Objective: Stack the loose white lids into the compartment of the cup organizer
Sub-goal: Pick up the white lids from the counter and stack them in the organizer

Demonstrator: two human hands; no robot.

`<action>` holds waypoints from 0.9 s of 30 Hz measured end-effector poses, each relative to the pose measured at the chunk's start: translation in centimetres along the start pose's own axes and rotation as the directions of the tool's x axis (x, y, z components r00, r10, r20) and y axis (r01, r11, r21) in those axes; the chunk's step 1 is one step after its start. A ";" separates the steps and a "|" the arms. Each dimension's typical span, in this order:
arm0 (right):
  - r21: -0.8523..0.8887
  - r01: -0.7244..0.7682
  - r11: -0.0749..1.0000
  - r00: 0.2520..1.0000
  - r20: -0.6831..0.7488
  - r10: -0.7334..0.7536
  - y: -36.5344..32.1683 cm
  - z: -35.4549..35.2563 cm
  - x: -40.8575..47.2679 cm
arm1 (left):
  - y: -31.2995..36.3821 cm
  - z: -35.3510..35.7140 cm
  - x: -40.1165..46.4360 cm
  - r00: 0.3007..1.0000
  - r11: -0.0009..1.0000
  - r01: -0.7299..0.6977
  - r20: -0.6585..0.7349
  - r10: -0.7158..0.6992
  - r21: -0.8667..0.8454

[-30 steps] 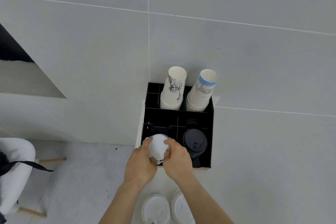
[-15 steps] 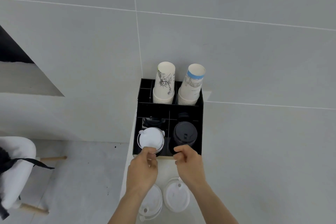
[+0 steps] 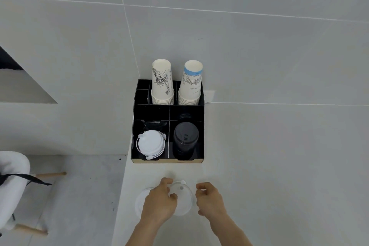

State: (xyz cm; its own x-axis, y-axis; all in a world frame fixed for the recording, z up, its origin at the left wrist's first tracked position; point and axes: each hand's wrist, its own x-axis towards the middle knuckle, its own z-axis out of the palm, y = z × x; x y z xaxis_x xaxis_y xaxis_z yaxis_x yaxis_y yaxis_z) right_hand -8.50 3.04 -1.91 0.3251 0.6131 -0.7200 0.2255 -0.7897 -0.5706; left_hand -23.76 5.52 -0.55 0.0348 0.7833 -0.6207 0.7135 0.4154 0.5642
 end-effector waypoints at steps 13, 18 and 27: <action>0.117 0.035 0.993 0.998 -0.057 -0.029 -1.5 0.3 -1.5 | -0.5 0.0 -0.4 0.997 0.985 -0.017 -0.072 0.005 -0.174; 0.162 0.112 0.980 0.991 -0.095 -0.097 -4.3 0.1 -1.8 | -0.4 -2.2 -0.1 0.978 0.967 -0.084 -0.205 0.034 -0.242; 0.193 0.264 0.945 0.963 -0.102 -0.248 -10.3 2.4 -1.8 | 0.0 -8.1 1.8 0.918 0.893 -0.241 -0.386 0.084 -0.379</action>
State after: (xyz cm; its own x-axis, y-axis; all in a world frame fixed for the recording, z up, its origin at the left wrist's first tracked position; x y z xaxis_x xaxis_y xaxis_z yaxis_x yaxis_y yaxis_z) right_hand -13.63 10.14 4.27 0.3513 0.7841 -0.5117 0.1216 -0.5801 -0.8054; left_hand -29.33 10.67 2.76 -0.1785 0.9330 -0.3124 0.3635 0.3575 0.8602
